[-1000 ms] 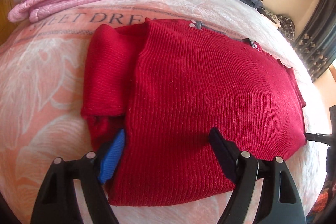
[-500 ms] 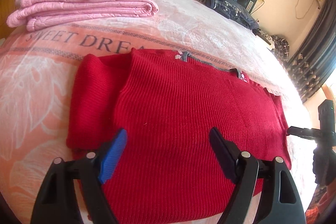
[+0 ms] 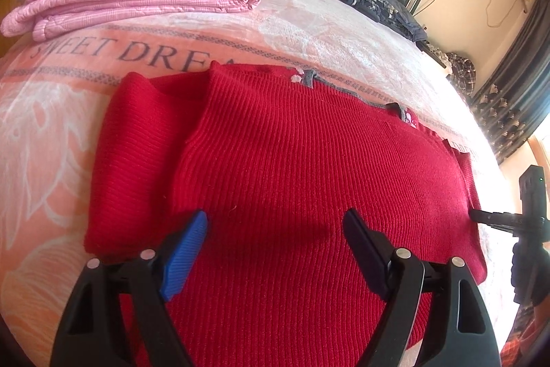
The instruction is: Fold small clothes
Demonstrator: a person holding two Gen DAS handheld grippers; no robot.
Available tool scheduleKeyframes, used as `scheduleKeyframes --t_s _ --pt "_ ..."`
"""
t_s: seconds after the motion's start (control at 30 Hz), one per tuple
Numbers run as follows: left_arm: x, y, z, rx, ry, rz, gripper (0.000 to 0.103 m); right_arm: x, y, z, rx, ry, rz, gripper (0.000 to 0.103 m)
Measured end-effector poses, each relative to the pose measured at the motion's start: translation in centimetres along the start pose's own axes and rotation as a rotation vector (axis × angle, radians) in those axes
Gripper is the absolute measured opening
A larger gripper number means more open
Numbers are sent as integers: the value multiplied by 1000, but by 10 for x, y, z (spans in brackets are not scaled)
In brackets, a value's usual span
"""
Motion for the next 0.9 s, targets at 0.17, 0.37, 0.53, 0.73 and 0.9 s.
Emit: scheduleKeyframes --t_s 0.17,0.37,0.53,0.73,0.9 --pt "-2 0 3 4 -12 20 86 -4 8 -3 35 -10 5 18" --pt "-2 8 -3 -37 18 37 86 -27 38 5 99 9 7 44" --pt "-2 10 -9 -36 34 40 86 -42 28 37 173 -100 -39 44" --pt "-3 7 -7 -27 22 40 88 -34 20 44 295 -134 -21 43" --pt "-3 7 -7 -33 16 41 88 -27 13 40 312 -124 -15 41"
Point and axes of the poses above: each gripper's, at about its wrist camera, not at the fingertips, and y roughly against the way its jaws point, z to its right, x to its top, the point moved 4 cm from there along -y, roughly the way its jaws point, and after that the axes turned 2 degrees about -x, right-handed, at the moved point
